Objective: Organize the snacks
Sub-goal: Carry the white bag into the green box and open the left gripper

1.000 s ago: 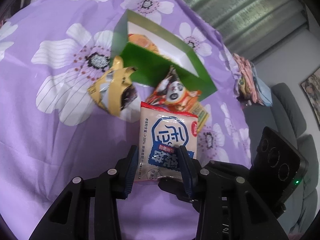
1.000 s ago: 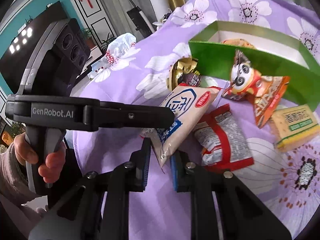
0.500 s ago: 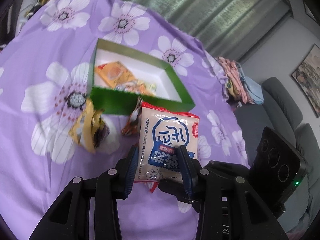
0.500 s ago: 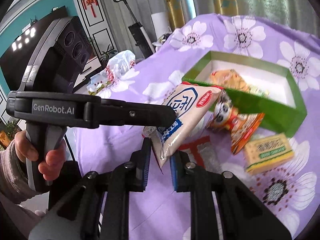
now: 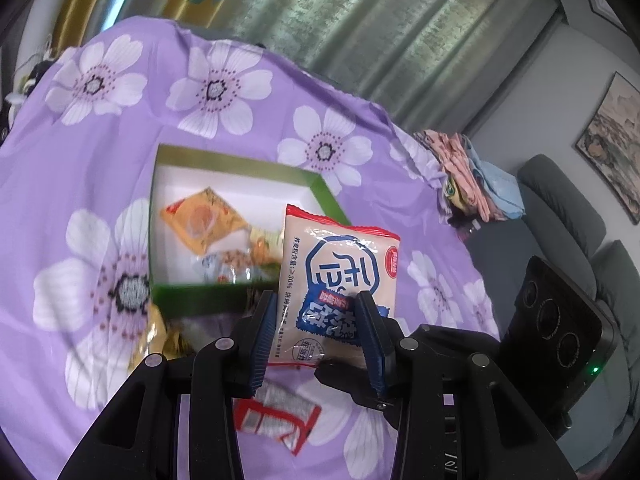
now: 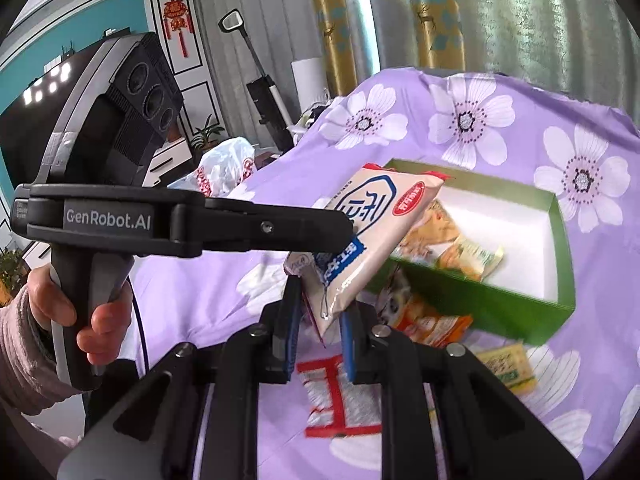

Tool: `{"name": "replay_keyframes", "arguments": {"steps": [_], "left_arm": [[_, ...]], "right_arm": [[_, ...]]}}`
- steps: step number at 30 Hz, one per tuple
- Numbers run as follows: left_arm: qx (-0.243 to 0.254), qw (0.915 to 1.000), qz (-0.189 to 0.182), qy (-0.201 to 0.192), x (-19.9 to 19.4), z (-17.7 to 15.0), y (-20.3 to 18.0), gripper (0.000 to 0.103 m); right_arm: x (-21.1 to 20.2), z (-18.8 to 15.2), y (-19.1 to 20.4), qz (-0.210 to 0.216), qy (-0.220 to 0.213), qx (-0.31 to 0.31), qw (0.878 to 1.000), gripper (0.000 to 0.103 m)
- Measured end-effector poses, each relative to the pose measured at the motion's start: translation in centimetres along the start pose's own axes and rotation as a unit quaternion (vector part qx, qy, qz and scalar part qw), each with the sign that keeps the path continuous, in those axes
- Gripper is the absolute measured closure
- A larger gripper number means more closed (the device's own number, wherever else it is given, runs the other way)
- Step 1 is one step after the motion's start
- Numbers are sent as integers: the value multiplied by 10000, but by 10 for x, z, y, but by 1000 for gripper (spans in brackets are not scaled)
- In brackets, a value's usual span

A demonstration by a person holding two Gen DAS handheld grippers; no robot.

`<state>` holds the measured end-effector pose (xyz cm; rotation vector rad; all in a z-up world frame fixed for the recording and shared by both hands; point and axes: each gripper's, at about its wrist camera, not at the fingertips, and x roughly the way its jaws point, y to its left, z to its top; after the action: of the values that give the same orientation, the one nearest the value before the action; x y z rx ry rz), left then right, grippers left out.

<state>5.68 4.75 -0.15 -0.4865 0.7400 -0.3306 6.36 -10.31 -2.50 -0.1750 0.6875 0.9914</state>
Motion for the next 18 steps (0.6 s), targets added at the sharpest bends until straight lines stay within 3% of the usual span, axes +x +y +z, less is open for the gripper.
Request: {"name": "replay_keyframes", "arguments": {"steps": [18], "left_arm": [[65, 9998, 84, 146, 59, 49, 15, 63]], "right_arm": [[34, 34, -60, -145, -53, 182, 9997, 85]]}}
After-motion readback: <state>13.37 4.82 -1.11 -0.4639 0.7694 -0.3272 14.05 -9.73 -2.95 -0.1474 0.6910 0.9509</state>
